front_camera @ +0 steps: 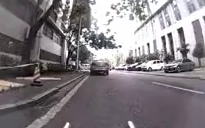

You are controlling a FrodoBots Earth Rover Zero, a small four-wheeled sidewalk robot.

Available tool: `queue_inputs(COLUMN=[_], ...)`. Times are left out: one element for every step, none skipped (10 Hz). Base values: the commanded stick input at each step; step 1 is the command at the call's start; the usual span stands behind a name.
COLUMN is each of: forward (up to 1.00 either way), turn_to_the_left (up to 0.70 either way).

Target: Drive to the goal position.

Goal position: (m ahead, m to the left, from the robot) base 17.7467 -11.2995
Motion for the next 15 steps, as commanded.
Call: queue_inputs(forward=[0.45, 0.45, 0.45, 0.45, 0.45, 0.45, 0.45, 0.45, 0.45, 0.45, 0.45, 0.45, 0.45, 0.45, 0.45], turn_to_the_left=[0.0, 0.0, 0.0, 0.0, 0.0, 0.0, -0.03, -0.27, -0.27, -0.27, -0.27, -0.27, -0.27, -0.27, -0.27])
